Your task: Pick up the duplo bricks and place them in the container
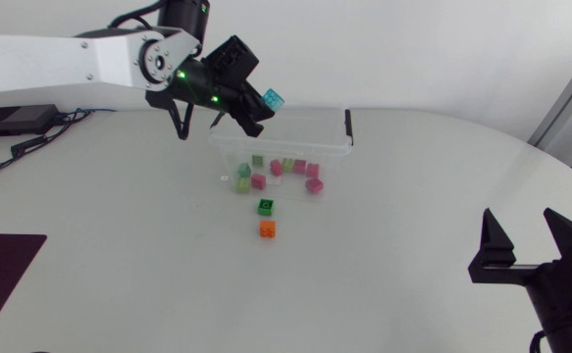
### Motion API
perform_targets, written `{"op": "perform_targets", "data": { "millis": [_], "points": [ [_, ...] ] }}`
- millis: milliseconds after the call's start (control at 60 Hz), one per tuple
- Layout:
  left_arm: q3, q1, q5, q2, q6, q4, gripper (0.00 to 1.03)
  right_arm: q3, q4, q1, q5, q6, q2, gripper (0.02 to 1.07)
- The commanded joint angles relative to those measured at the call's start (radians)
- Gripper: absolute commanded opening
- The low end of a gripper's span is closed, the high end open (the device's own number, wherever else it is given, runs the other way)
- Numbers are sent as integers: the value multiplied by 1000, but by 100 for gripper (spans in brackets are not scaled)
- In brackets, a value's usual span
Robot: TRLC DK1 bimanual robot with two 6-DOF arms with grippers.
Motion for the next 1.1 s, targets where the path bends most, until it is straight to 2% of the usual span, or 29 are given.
{"op": "perform_targets", "data": {
  "millis": [0, 100, 150, 183, 233, 250, 333, 450, 583, 650, 683, 783, 883, 1083],
  "points": [
    [54, -10, -54, 94, -116, 33, 30, -20, -7, 5, 1, 20, -7, 102],
    [103, -19, -138, 170, -179, 61, 32, -22, -7, 5, 1, 20, -7, 102],
    [124, -27, -184, 198, -203, 61, 40, -20, -7, 5, 1, 20, -7, 102],
    [132, -30, -195, 209, -223, 61, 50, -20, -7, 5, 1, 20, -7, 102],
    [129, -38, -204, 207, -248, 59, 77, -20, -7, 5, 1, 20, -7, 102],
    [123, -41, -204, 200, -251, 61, 83, -20, -7, 5, 1, 20, -7, 102],
    [78, -50, -206, 141, -252, 75, 96, -20, -7, 5, 1, 20, -7, 102],
    [-34, -47, -189, 11, -219, 135, 98, -20, -7, 5, 1, 20, -7, 102],
    [-216, -5, -17, -170, -139, 176, 97, -20, -7, 5, 1, 20, -7, 102],
    [-317, 2, 61, -258, -62, 150, 97, -20, -7, 5, 1, 20, -7, 102],
    [-360, 1, 100, -290, 11, 95, 97, -20, -7, 5, 1, 20, -7, 102],
    [-483, -13, 121, -334, 222, 6, 97, -20, -7, 5, 1, 20, -7, 102],
    [-531, -18, 123, -299, 332, -63, 97, -20, -7, 5, 1, 20, -7, 102],
    [-526, -28, 123, -138, 421, -89, 96, -20, -7, 5, 1, 20, -7, 102]
  ]
}}
